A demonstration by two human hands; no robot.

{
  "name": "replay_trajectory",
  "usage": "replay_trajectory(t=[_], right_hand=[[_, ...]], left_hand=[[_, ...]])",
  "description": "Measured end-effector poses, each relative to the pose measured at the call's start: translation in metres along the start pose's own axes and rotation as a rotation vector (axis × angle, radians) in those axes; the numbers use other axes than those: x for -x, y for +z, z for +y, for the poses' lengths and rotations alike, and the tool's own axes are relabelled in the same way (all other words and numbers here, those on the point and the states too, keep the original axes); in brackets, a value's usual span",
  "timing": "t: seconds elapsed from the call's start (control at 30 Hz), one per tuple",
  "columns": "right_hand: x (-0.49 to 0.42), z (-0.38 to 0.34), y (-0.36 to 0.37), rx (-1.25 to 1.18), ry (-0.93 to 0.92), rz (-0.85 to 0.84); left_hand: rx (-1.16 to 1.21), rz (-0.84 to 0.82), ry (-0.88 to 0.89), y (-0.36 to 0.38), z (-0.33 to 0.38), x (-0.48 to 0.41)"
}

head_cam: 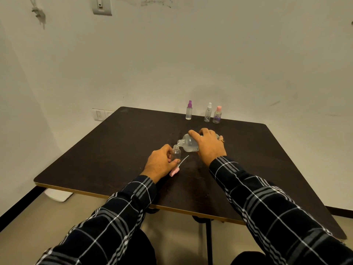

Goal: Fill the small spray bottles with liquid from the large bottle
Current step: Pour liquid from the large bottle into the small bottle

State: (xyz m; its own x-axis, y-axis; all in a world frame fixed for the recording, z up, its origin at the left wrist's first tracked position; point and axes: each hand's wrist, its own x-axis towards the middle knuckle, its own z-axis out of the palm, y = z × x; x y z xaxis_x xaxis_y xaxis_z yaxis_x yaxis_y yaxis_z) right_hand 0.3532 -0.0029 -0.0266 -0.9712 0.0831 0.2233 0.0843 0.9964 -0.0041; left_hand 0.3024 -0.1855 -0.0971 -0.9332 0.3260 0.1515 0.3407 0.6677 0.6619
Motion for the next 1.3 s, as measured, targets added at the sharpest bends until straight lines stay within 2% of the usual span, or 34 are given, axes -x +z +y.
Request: replay_trajectory(t=[1.3], right_hand=[[0.0014, -0.0018, -0.0009, 0.024, -0.004, 0.031]], left_hand=[[0.014, -0.003, -0.008, -0.0006, 0.0017, 0.0006]])
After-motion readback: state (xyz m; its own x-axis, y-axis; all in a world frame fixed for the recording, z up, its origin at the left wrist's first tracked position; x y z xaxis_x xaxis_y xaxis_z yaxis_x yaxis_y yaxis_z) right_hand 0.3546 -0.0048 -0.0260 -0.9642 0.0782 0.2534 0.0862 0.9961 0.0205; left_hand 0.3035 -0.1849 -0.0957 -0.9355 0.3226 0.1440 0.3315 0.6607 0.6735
